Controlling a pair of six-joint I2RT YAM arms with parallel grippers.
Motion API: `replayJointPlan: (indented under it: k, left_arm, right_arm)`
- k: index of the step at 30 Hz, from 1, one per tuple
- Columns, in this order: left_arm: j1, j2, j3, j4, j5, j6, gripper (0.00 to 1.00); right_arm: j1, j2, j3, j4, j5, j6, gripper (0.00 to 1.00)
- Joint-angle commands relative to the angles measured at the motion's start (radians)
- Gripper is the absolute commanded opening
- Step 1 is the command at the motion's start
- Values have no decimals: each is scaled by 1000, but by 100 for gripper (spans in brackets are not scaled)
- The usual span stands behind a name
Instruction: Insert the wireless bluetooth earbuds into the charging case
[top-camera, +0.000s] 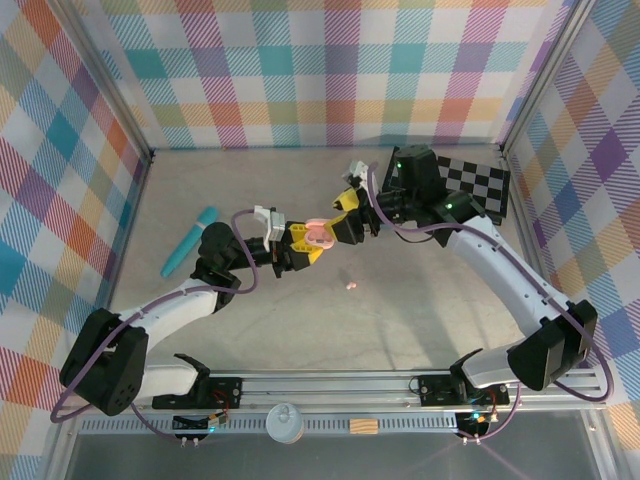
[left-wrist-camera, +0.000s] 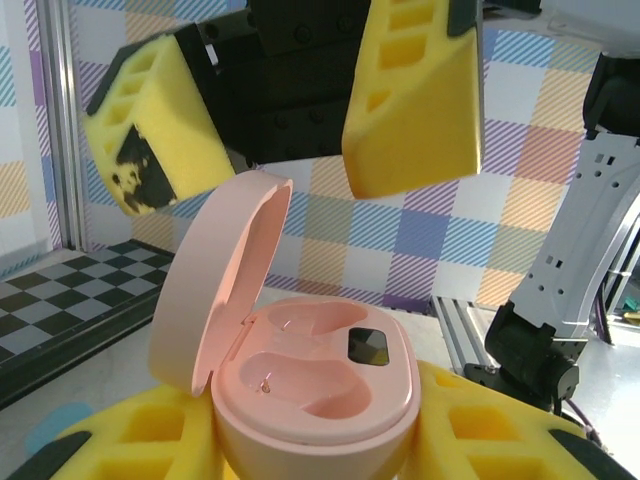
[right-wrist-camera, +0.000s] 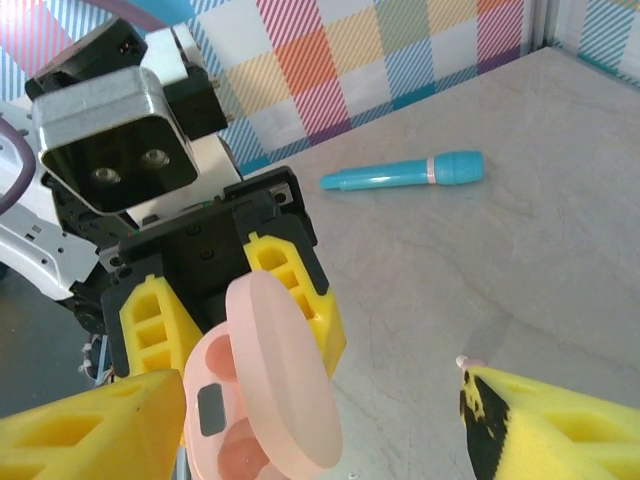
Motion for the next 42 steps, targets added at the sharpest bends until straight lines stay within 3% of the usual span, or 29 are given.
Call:
replayJointPlan:
  k: [1, 6, 9, 14, 22, 29, 33, 42]
  left_arm:
    - [5, 15, 25, 74, 33, -32, 34]
    - [6, 20, 22, 89, 28, -39, 34]
    - [7, 21, 19, 92, 31, -39, 34]
    - [7, 19, 19, 95, 45, -50, 34]
    - [8, 18, 26, 95, 37, -58, 34]
    - [8, 14, 20, 71, 12, -53, 45]
    - [9, 15, 16, 67, -4, -55, 59]
    - [8, 21, 27, 61, -30, -61, 78]
  right_arm:
    - [19, -27, -27, 9, -10, -75, 71]
    - [30, -17, -30, 21, 41, -100, 67]
    - [29, -5, -27, 32, 54, -84, 60]
    - [30, 8, -23, 46, 29, -75, 28]
    - [33, 4, -29, 33, -9, -115, 1]
    - [38, -27, -47, 70, 13, -104, 0]
    - [42, -67, -80, 127, 94, -92, 0]
    - [70, -113, -118, 185, 216, -127, 0]
